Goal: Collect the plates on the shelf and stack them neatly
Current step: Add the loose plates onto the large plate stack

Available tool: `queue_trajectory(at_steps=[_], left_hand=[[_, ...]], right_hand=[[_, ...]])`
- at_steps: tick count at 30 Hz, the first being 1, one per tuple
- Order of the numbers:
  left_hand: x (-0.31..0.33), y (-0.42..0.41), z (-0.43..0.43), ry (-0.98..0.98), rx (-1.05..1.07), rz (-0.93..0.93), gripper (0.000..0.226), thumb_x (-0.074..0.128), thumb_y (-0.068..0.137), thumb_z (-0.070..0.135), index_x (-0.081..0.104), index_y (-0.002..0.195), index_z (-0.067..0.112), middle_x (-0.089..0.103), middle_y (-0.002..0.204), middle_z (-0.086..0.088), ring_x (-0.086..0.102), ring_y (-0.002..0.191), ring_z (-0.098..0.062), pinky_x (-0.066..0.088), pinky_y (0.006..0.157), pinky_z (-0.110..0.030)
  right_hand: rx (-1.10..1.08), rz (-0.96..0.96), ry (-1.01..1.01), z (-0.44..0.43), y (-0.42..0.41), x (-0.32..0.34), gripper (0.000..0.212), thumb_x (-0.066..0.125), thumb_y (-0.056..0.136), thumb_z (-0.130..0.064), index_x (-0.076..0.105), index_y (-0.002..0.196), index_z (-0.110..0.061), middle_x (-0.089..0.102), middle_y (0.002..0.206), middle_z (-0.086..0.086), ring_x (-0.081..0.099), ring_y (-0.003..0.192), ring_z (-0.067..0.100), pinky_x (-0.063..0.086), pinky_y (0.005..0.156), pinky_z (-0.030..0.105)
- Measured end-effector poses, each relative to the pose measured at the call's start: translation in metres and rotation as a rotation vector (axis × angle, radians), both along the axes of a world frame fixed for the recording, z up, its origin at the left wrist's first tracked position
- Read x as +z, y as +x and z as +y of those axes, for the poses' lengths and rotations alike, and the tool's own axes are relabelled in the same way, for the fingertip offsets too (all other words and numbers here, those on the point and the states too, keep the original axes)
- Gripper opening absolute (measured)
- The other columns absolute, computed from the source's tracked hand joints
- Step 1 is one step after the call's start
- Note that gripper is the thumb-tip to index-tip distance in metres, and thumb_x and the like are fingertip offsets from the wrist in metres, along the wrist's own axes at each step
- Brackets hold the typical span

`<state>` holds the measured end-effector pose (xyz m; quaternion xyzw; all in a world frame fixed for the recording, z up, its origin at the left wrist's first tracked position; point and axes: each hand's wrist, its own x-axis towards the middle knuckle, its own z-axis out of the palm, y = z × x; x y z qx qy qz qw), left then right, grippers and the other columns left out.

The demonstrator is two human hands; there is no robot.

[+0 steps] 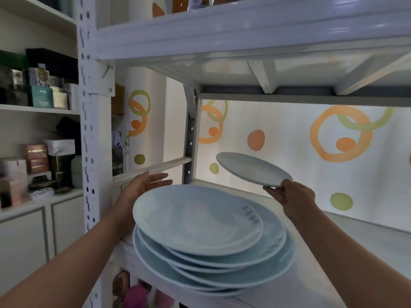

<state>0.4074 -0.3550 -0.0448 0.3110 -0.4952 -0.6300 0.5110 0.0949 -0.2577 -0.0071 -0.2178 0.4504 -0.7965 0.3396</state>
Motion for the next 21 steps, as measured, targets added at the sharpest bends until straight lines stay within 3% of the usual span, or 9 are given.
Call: queue_trajectory(at_steps=[3,7,11,15,18,21], left_hand=[[0.000,0.008,0.017,-0.067,0.009,-0.008,0.047,0.029,0.098,0.043,0.063,0.114,0.014,0.068,0.118,-0.010,0.064,0.107,-0.030,0.048,0.091,-0.044],[0.004,0.014,0.036,-0.201,0.095,-0.063,0.042,0.029,0.100,0.034,0.067,0.106,0.017,0.072,0.110,-0.007,0.064,0.106,-0.026,0.049,0.089,-0.041],[0.016,0.019,0.059,-0.248,0.166,-0.038,0.043,0.029,0.099,0.031,0.070,0.094,0.019,0.075,0.097,0.000,0.060,0.112,-0.024,0.039,0.091,-0.042],[0.026,0.025,0.081,-0.382,0.229,-0.090,0.041,0.028,0.097,0.029,0.068,0.094,0.021,0.073,0.099,0.004,0.060,0.113,-0.019,0.039,0.105,-0.039],[0.031,0.026,0.098,-0.449,0.249,-0.117,0.037,0.037,0.085,0.035,0.072,0.088,0.025,0.075,0.098,0.007,0.062,0.112,-0.013,0.039,0.104,-0.035],[0.035,0.022,0.116,-0.514,0.240,-0.142,0.036,0.036,0.089,0.031,0.072,0.089,0.027,0.072,0.108,0.001,0.060,0.115,-0.015,0.038,0.106,-0.035]], right_hand=[[0.023,0.057,0.008,0.020,0.006,0.018,0.004,0.046,0.084,0.010,0.048,0.087,0.008,0.050,0.086,0.024,0.063,0.070,0.037,0.058,0.058,0.045],[0.081,0.182,0.019,0.050,0.021,0.027,0.016,0.048,0.085,0.006,0.050,0.101,0.005,0.067,0.062,0.015,0.069,0.067,0.027,0.058,0.052,0.025],[0.159,0.185,0.037,0.083,0.042,0.032,0.011,0.046,0.081,0.007,0.055,0.087,0.009,0.057,0.097,0.029,0.068,0.082,0.042,0.061,0.055,0.032],[0.205,0.263,0.104,0.111,0.062,0.035,0.013,0.045,0.080,0.008,0.056,0.087,0.010,0.055,0.094,0.028,0.067,0.076,0.041,0.061,0.059,0.036],[0.235,0.292,0.120,0.127,0.072,0.032,0.026,0.046,0.080,0.009,0.055,0.103,0.016,0.055,0.093,0.026,0.067,0.070,0.038,0.062,0.057,0.036],[0.249,0.281,0.137,0.138,0.080,0.028,0.031,0.044,0.080,0.011,0.052,0.109,0.018,0.057,0.096,0.028,0.067,0.069,0.039,0.061,0.054,0.037]])
